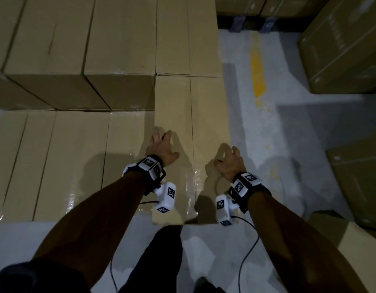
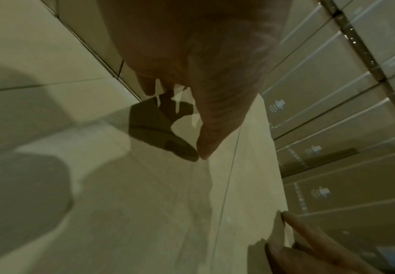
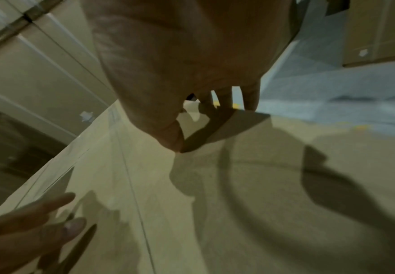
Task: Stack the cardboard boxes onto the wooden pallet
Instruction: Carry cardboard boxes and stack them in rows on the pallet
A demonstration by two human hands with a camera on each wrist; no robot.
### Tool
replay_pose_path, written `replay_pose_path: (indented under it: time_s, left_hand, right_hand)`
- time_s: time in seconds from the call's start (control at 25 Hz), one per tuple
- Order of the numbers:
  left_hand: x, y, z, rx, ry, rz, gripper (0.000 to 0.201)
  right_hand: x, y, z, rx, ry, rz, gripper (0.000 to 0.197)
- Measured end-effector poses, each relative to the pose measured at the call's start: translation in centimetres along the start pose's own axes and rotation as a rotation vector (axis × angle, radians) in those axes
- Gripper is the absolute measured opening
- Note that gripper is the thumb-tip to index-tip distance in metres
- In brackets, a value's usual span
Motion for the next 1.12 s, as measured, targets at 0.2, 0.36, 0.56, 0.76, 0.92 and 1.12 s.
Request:
replay_pose_path:
  time_s: [0.2, 0.36, 0.56, 0.76, 0.92, 1.12]
  left_hand:
    - [1.4, 10.0, -3.7, 0.124, -0.223, -0.047, 0.071]
    - [4.1, 18.8, -7.7, 0.202, -0.269, -0.163, 0.063]
    - [8.8, 28.9, -11.8, 0.29, -0.253, -0.291, 0.058]
    - [12.0, 36.7, -14.2, 0.322, -0.257, -0.361, 0.056]
    - [14.2, 41.3, -14.9, 0.362, -0.278, -0.373, 0.053]
    - [16.9, 46.3, -14.7, 0.457, -0.307, -0.343, 0.051]
  right_hand:
    - [-1.1, 8.9, -4.2, -0.061, 0.023, -0.083, 0.065]
    - [-2.5, 16.8, -9.0, -0.171, 0.012, -0.196, 0.062]
    - [-2.7, 25.7, -17.1, -0.252, 0.045, -0.307, 0.063]
    - [-1.2, 32.4, -25.0, -0.209, 0.005, -0.313, 0.065]
    - [1.0, 36.3, -28.9, -0.182, -0.05, -0.328, 0.066]
    - [4.9, 41.6, -32.5, -0.131, -0.112, -0.379, 0.066]
Point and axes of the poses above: each hand's wrist, its own y-axis away from the middle knuckle, its own x-axis out of the palm, z = x × y, the point moved 1 cm from there along -y, towards the middle knuckle, and after that the axes turned 10 degrees about x, right-handed, at the moved point
